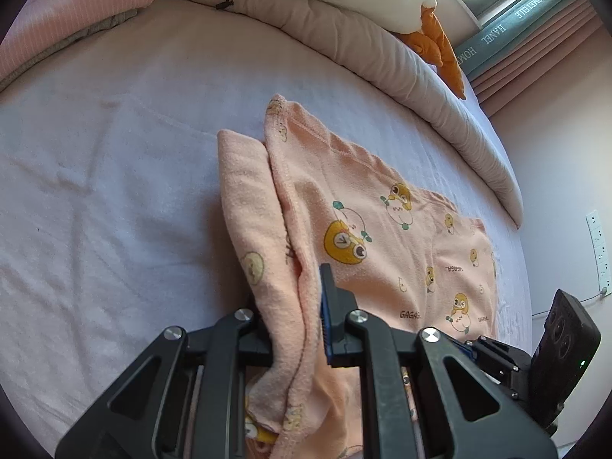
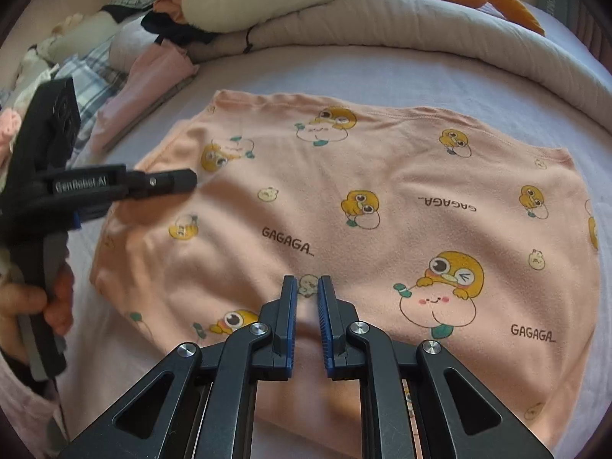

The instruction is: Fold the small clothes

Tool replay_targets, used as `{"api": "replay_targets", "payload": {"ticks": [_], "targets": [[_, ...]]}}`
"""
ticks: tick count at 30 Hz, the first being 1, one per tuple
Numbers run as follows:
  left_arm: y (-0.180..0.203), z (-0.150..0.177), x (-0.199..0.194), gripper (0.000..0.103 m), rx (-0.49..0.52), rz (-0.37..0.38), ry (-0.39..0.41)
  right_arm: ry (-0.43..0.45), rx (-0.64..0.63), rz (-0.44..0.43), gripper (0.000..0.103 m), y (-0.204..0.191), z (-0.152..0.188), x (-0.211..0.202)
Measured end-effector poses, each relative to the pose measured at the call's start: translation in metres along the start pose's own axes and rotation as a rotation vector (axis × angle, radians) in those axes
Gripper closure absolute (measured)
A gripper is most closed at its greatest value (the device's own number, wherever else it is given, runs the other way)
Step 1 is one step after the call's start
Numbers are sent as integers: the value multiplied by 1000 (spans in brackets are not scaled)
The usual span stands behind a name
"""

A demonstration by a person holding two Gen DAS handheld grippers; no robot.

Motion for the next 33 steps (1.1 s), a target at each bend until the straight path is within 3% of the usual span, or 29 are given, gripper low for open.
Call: {"api": "replay_targets", "payload": {"ticks": [4,7,10,12,14,18,20,22,26,31,33], "targets": [[11,-1,-6,90,11,-14,8,-13,4,-13,89,5,-3,0],[28,-1,-16,91,46,-9,30,6,65,-110,89,12,-5,-11],[53,0,-24,91,105,-5,45,83,142,-213,88,22,-2,-30],[75,3,-25,91,159,-5,45,122,230,-278,82,38,-2,-39],[97,7,-22,91,215,-10,37,155,339,-370,63,57,0,-45],[139,17,-7,91,330,-54,16,230,540,-605,59,89,1,-51],[157,23,6,91,387,-76,-2,252,604,-678,43,99,-3,-50],[172,30,22,89,430,-87,-26,245,639,-723,36,106,-3,-47],[195,48,58,78,492,-56,-142,174,696,-779,35,119,5,-34],[209,56,65,75,507,66,-185,168,725,-800,30,136,16,-40],[207,54,60,74,519,48,-164,159,721,-796,30,136,16,-39]]}}
Point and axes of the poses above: each gripper's, at about its wrist camera, not at the fingertips, and x roughly the way its jaws point, y to its right, z to its underside, the point moved 5 cm from there along x, roughly the way its jaws point, and after that the axes turned 4 degrees about -y, right-handed, at the moved point
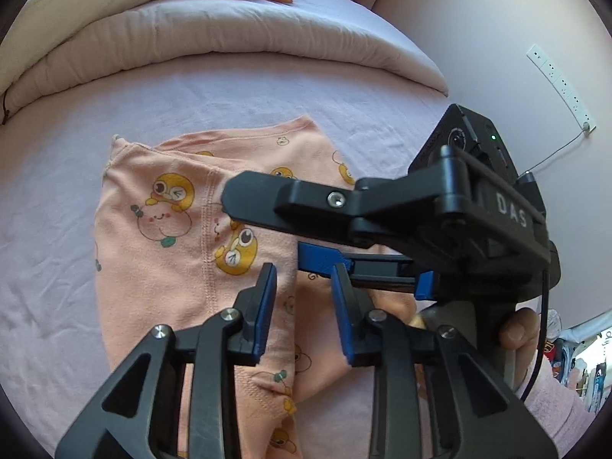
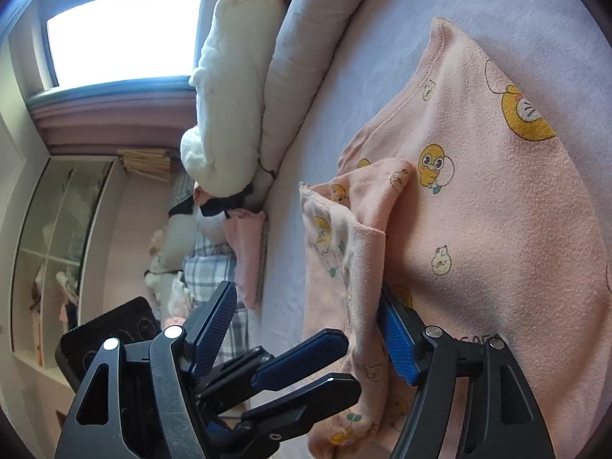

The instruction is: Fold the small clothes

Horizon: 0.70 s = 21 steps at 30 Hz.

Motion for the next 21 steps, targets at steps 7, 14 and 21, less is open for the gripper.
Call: {"api": "replay_targets", "payload": {"ticks": [7,14,21], "targets": [[-48,28,-22,70,-116,-35,23,-17,-97,205,33,-7,-2,27],[-88,56,-39,70,-256,-14,41,-28,-302,485,94,-25,0,61],[-92,67,-44,62,-279,-3,52,29,-475,624,94,-61,-26,24]]}}
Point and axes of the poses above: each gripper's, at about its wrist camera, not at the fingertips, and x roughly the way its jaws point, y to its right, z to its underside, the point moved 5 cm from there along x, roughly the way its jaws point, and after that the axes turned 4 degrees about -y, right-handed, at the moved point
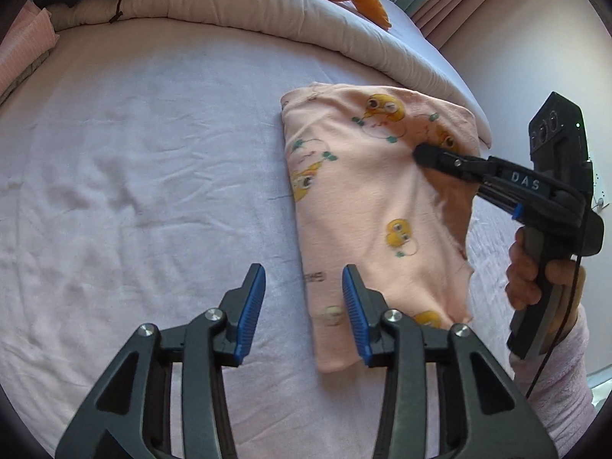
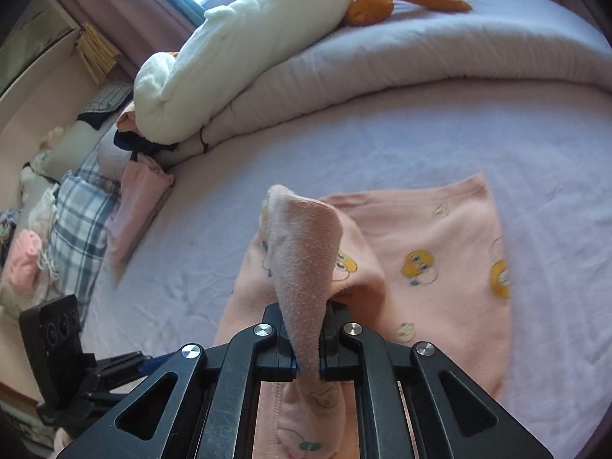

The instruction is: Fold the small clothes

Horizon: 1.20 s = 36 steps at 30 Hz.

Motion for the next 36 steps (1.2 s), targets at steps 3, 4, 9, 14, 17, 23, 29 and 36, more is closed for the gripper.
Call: {"api": "replay_targets", "payload": {"ticks": [3,4,9,14,17,23,29,36], "targets": [[6,3,5,62,1,18,-9,1,1,57,94,23,-5,-13],[9,3,9,62,5,21,-14,2,3,69,94,29,-5,-15],[23,1,20,62,38,28,-35,-29,19,110,94,50,-7,-11],[45,-6,26,62,73,41,-34,-106,126,157,87,85,7,13],[60,-12,27,62,108,43,-14,-72,175,113,76,94,13,7],[83,-21,33,66,172,56,31,82,35,266,62,83,26,-42],[94,-10,53,81,247,-1,17,37,-170,85,73,39,73,-50],[85,17,75,81,269,-39,-40,-67,-297,233,82,37,114,-11]]}}
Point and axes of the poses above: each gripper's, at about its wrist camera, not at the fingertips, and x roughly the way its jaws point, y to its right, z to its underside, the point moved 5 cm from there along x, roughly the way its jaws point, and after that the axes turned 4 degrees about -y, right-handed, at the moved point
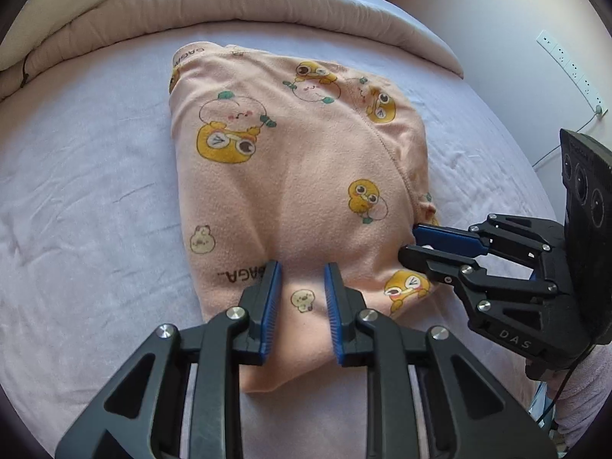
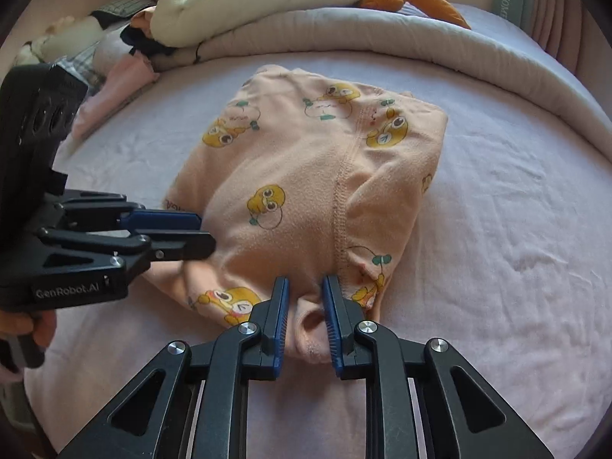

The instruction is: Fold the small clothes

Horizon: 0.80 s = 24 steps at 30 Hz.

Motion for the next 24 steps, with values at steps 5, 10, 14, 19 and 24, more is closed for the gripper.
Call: {"api": "replay_targets", "payload": {"ticks": [5,10,14,19,24], "targets": [[-11,20,-18,79,-55,82,-1,-19,83,-79,82,17,13,-17],[-37,29,-35,47,-153,111,24,-9,192,-141,38,46,29,-31],[-52,20,-39,32,-211,93,59,24,293,-237,37,57,26,-35],[-57,-4,-29,32,-299,244,58,34,390,-389,37,64,9,-22],[-55,-27,-10,32,-308,288,41,20,450,-473,37,69,-12,0]]}}
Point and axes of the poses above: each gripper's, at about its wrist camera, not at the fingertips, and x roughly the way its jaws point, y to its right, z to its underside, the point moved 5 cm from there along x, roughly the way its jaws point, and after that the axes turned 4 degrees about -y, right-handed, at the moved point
